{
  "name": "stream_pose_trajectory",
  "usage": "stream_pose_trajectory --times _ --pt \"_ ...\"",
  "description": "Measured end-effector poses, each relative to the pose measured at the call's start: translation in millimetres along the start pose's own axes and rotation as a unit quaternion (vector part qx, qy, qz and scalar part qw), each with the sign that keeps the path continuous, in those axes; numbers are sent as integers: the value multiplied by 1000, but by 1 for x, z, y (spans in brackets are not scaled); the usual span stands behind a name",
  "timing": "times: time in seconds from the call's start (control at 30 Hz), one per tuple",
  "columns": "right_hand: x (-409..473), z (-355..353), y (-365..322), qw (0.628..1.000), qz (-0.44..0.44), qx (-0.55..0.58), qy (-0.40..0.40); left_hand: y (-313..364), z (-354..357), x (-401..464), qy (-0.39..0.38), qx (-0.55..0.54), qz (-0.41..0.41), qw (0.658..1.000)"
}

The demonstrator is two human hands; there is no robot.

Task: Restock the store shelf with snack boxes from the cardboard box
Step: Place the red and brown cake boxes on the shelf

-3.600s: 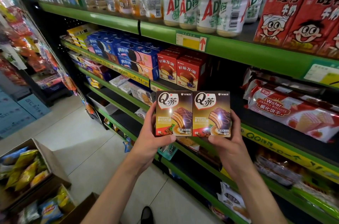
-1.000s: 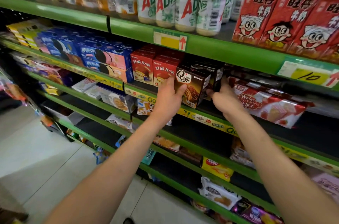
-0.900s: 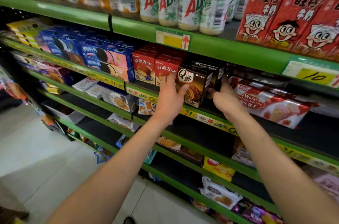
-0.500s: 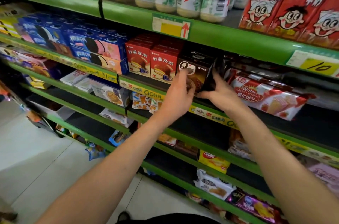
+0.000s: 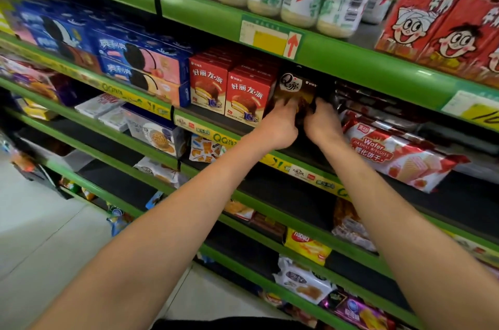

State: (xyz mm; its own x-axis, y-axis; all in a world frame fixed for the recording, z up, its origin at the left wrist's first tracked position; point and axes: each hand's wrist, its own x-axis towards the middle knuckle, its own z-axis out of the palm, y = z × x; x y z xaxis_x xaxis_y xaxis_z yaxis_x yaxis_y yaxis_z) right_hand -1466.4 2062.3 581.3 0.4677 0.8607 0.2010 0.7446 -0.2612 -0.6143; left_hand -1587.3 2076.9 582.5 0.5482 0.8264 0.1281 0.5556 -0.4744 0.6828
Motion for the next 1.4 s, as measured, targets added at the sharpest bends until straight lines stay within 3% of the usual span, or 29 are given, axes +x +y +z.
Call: stream_pose_trajectory --times 0.37,0.6,0.83,0.93,1.1,1.27,1.4 --pt "28 16 5 994 24 103 -29 -7 6 37 -97 19 -6 995" --pt "30 15 3 988 56 137 -52 -8 7 39 -90 -19 -26 995" --pt "-2 1 5 982 17 165 -87 -3 -2 16 -66 -75 -44 994" --pt "-23 -11 8 978 0 178 -110 -3 -10 -10 -22 -167 -23 985" --pt "-69 -19 -10 960 -74 234 -133 -26 -32 -81 94 -316 -35 943" --pt "-108 29 -52 926 -118 254 -252 -87 -52 -159 193 -357 -146 902" --pt "-149 109 -84 884 -119 246 -380 -158 -55 -240 319 -373 -262 831"
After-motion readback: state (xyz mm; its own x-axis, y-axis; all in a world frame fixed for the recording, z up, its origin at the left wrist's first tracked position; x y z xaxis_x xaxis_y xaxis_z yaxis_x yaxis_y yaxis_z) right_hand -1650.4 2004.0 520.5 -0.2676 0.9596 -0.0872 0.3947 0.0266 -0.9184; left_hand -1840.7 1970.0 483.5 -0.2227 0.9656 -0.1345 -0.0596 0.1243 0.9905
